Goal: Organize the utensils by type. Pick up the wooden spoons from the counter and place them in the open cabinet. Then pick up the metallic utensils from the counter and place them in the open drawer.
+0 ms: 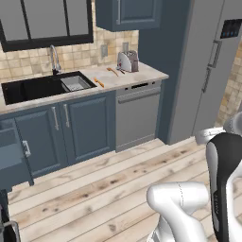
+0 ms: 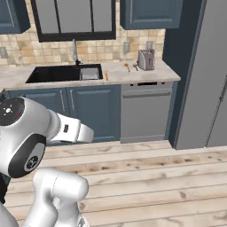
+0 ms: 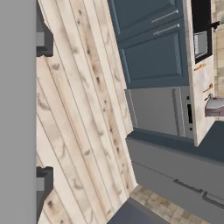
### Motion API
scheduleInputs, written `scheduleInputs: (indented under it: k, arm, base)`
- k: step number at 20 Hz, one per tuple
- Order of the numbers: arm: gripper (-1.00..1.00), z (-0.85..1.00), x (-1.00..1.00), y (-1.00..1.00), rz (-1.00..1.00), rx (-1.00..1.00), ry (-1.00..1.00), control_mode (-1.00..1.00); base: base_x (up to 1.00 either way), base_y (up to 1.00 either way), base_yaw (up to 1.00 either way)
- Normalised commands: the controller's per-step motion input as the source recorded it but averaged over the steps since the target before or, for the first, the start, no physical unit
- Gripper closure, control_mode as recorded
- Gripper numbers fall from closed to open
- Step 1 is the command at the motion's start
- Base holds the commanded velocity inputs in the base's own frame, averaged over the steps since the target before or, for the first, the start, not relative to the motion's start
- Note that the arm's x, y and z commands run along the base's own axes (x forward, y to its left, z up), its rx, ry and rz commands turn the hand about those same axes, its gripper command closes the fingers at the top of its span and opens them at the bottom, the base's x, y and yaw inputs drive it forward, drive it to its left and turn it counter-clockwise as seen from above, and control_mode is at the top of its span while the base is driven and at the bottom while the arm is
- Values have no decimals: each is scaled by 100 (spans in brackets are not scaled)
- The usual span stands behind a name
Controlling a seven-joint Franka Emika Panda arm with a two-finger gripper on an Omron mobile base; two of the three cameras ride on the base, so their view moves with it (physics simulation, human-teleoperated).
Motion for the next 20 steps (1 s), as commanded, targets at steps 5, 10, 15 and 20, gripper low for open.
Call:
scheduleInputs:
  k: [5, 10, 15, 20]
  arm:
    - [-100, 0, 0, 0, 0, 0, 0, 100]
    - [-100, 0, 0, 0, 0, 0, 0, 100]
    - [-100, 0, 0, 0, 0, 0, 0, 100]
    - [-100, 0, 0, 0, 0, 0, 0, 100]
  base:
    - [99, -32, -1]
    - [100, -24, 26]
    - [100, -30, 28]
    - [99, -38, 24]
